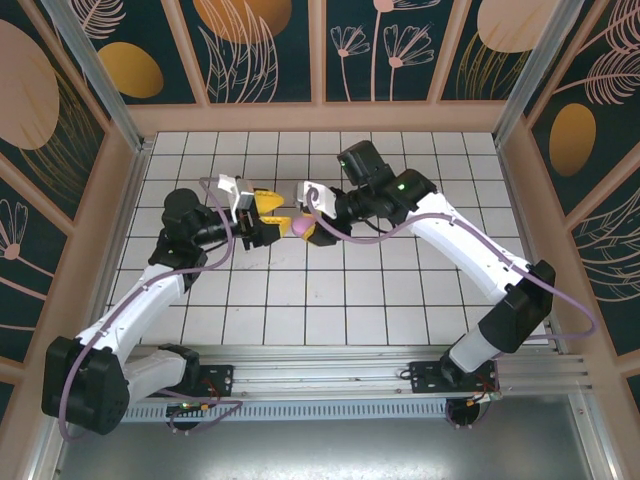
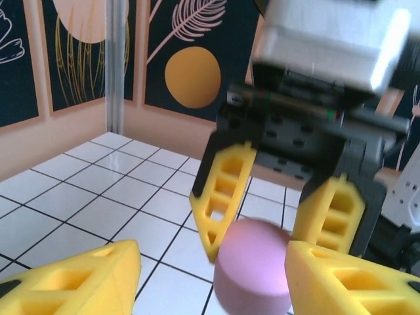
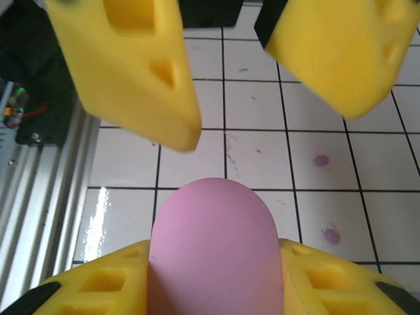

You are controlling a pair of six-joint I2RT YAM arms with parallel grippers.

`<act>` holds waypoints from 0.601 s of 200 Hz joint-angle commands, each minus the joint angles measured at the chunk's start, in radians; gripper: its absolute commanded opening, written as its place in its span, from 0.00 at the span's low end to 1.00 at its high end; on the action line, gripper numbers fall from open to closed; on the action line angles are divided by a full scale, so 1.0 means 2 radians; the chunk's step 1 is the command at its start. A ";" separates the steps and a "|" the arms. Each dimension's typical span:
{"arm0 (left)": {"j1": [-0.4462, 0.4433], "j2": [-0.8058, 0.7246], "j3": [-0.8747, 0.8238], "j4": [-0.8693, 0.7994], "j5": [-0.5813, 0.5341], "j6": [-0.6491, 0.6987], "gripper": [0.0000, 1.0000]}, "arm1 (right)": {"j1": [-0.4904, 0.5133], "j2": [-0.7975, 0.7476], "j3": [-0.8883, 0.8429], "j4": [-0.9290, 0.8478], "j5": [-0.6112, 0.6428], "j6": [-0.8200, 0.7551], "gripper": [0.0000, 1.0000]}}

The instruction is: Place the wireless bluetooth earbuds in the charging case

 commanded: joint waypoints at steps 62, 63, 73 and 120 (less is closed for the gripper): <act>-0.009 0.047 0.023 0.001 -0.038 -0.262 0.55 | 0.021 -0.026 -0.049 0.139 0.089 0.022 0.25; -0.009 0.048 0.023 0.001 -0.038 -0.263 0.55 | 0.021 -0.027 -0.049 0.140 0.090 0.022 0.25; -0.010 0.052 0.026 -0.006 -0.038 -0.274 0.55 | 0.021 -0.028 -0.051 0.148 0.092 0.025 0.25; -0.012 0.082 0.041 -0.005 -0.003 -0.317 0.54 | 0.021 -0.031 -0.060 0.167 0.110 0.029 0.25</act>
